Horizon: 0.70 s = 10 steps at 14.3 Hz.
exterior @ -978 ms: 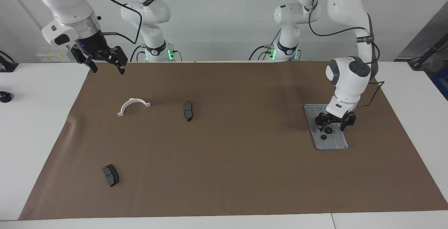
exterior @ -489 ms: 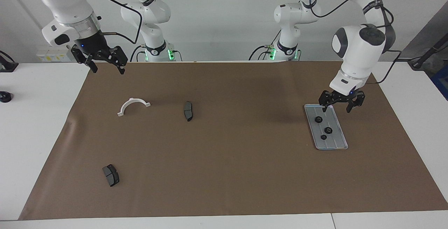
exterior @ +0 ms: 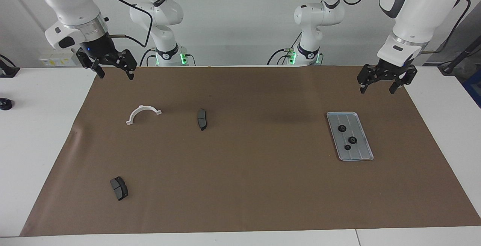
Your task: Pick bearing gear from pile to tray
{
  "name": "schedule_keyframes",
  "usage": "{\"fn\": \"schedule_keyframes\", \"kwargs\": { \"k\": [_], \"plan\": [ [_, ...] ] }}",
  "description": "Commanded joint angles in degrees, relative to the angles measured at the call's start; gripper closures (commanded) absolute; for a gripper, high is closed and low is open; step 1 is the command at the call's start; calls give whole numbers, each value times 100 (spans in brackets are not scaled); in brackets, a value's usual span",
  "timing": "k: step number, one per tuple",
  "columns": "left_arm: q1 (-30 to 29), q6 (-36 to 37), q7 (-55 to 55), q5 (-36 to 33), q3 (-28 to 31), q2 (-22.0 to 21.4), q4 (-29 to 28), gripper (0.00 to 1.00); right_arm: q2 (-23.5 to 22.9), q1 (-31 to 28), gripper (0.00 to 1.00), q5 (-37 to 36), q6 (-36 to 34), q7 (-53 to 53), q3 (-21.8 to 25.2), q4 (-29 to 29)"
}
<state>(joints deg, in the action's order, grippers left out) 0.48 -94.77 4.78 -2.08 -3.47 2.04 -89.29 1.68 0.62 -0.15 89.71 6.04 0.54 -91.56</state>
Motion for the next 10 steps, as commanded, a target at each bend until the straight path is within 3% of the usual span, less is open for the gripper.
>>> {"fn": "schedule_keyframes", "kwargs": {
  "k": [1, 4, 10],
  "plan": [
    [31, 668, 181, 181, 39, -9, 264, 0, 122, -27, 0, 129, -85, 38, 33, -99],
    [57, 741, 164, 182, 13, -519, -482, 0, 122, -9, 0, 120, -103, 46, 33, -108],
    [-4, 415, 199, 138, 39, -503, -511, 0, 122, -18, 0, 24, 11, 37, 33, -99]
  ]
}}
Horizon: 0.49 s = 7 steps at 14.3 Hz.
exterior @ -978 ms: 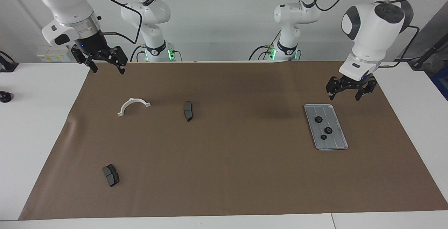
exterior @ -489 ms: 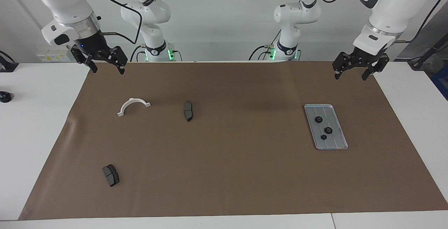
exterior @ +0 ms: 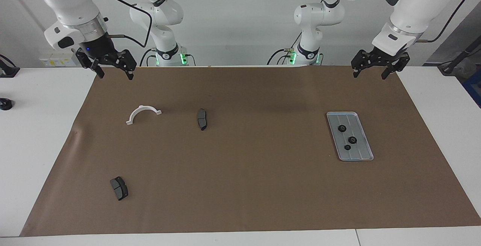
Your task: Pick bearing gear from pile to tray
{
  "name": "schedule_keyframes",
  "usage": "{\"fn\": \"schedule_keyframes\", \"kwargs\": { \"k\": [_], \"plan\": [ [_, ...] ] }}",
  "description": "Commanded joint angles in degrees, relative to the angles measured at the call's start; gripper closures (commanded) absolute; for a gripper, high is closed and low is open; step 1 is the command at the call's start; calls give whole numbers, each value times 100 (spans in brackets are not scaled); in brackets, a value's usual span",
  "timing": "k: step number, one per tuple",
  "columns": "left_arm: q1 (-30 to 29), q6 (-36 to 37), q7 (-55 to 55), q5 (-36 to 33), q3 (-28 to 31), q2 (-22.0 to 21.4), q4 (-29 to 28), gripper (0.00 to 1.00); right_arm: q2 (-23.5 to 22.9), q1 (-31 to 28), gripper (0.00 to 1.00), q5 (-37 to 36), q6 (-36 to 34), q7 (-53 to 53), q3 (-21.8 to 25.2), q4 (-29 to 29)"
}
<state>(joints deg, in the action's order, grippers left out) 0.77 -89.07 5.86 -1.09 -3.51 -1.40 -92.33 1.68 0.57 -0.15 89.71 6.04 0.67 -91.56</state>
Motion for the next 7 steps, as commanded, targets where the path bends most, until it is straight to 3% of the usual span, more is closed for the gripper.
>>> {"fn": "schedule_keyframes", "kwargs": {
  "k": [1, 7],
  "plan": [
    [-33, -163, 82, 30, 52, -167, -232, 0, 122, -13, 0, 24, 20, 37, 21, -99],
    [-42, -408, 38, 56, 60, -159, -259, 0, 122, -22, 0, 41, -50, 46, 12, -99]
  ]
}}
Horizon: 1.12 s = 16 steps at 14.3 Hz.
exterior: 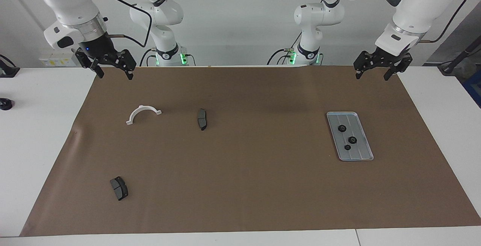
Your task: Pick bearing gear from pile to tray
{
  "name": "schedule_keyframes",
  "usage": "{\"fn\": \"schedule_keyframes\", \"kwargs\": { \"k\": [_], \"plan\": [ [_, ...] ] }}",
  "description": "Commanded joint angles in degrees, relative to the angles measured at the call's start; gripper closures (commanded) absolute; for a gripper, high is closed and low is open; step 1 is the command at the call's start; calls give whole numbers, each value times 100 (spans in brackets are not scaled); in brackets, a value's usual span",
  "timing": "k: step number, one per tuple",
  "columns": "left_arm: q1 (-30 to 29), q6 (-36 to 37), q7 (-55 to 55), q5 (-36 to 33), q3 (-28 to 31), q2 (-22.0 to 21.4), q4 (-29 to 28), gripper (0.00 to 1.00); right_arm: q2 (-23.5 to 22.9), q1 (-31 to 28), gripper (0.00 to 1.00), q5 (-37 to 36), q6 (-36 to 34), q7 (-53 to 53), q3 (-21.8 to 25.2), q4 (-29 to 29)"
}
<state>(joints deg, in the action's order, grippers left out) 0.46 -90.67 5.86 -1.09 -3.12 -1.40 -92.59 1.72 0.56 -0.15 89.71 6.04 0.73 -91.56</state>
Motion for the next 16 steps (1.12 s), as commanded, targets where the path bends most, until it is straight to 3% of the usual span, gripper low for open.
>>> {"fn": "schedule_keyframes", "kwargs": {
  "k": [1, 13, 16],
  "plan": [
    [-10, -232, -31, 65, 13, -176, -250, 0, 118, -47, 0, 102, -50, 29, 6, -99],
    [-19, -82, -542, 91, 31, -229, -321, 0, 118, 31, 0, 42, 187, 46, 41, -107],
    [-19, -91, -498, 91, 31, -229, -329, 0, 118, 398, 0, 33, 204, 55, 425, -169]
  ]
}}
